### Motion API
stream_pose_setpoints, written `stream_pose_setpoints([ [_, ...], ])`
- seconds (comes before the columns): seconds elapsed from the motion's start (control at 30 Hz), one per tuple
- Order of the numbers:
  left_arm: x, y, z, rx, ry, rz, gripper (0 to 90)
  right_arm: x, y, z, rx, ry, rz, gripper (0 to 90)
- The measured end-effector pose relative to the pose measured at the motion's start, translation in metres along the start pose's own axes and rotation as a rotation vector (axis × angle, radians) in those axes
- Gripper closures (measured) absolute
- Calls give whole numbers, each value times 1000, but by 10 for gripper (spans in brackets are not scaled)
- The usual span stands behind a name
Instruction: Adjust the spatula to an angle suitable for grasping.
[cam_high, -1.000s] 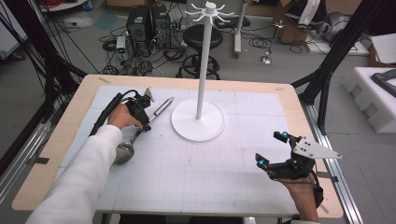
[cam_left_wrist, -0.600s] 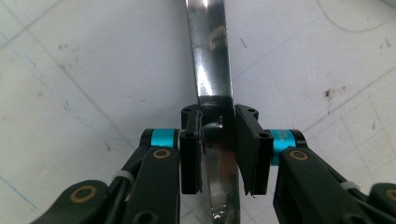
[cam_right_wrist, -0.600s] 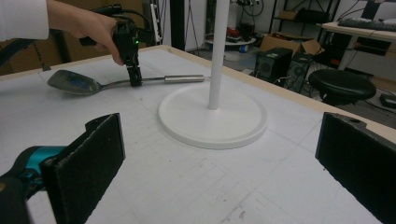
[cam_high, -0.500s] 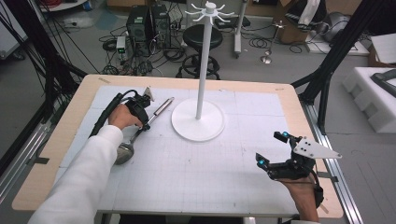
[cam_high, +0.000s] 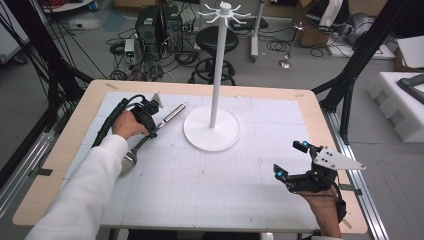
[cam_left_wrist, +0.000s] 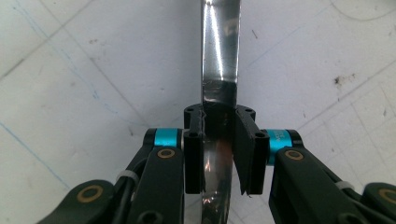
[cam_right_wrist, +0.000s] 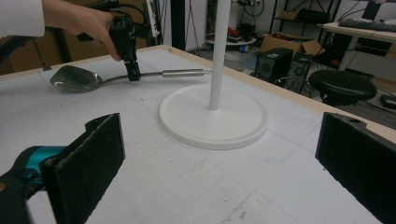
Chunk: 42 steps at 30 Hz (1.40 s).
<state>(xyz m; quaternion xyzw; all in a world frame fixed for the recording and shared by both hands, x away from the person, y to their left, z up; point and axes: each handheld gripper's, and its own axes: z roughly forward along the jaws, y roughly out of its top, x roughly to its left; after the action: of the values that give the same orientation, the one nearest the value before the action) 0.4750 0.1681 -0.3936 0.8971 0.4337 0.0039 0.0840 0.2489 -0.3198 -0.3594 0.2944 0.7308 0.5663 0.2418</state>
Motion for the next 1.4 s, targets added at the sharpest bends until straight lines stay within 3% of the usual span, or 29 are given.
stream_pose_setpoints([
  [0.17,1,-5,-9,-13,0,34,750,0,0,0,0,-1,-4,2],
  [0.93,-9,-38,-66,-177,-42,136,751,6,6,2,-4,9,-28,2],
  [1.2,-19,-47,-79,-196,-67,219,751,7,8,2,-6,11,-29,2],
  [1.4,-24,-58,-92,-227,-63,245,751,8,9,2,-6,13,-32,2],
])
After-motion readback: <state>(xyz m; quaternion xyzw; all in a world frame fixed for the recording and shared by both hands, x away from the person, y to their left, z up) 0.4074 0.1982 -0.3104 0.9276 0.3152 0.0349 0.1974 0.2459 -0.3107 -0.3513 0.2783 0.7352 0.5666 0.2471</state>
